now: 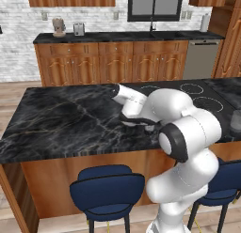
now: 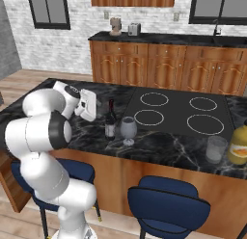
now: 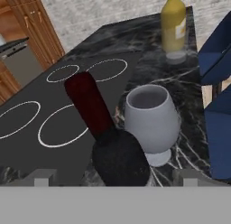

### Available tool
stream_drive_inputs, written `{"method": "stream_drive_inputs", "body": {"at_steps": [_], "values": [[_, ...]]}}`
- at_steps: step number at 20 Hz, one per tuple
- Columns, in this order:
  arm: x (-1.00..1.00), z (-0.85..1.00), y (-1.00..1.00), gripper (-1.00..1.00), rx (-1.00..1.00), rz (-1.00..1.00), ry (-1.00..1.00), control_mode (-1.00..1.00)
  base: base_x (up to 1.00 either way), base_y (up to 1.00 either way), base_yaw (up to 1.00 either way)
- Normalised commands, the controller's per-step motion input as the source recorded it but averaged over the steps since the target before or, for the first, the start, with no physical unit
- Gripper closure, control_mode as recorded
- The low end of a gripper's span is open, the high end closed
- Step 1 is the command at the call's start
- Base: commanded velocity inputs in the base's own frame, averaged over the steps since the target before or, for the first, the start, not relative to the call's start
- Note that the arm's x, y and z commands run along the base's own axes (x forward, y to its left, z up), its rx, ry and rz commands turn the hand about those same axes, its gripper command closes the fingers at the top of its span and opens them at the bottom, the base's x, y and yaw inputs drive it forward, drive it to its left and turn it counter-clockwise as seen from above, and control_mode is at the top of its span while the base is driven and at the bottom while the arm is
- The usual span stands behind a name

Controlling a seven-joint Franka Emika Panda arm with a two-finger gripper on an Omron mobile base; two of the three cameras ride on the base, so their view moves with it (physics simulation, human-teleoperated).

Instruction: There is a wine glass and glass cup on the dining counter. Place the wine bottle next to the wine glass and the juice bottle next to the glass cup.

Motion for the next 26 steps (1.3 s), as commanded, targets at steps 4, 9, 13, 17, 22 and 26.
{"method": "stream_drive_inputs", "body": {"at_steps": [4,9,13,17,22,26], "values": [[-0.47,0.26,-0.03,-1.0,0.01,0.09,0.14,-1.0,0.0,0.0,0.0],[-0.46,0.22,-0.04,-1.0,0.0,0.15,0.14,-1.0,0.0,0.0,0.0],[-0.5,0.18,-0.02,-1.0,0.0,0.26,0.08,-1.0,0.0,0.0,0.0],[-0.61,0.06,-0.02,-1.0,0.01,0.28,0.0,-1.0,0.0,0.0,0.0],[-0.64,0.0,-0.03,-1.0,0.06,0.24,0.0,-1.0,0.0,0.0,0.0],[-0.66,0.0,-0.03,-1.0,0.06,0.24,0.0,-1.0,0.0,0.0,0.0]]}}
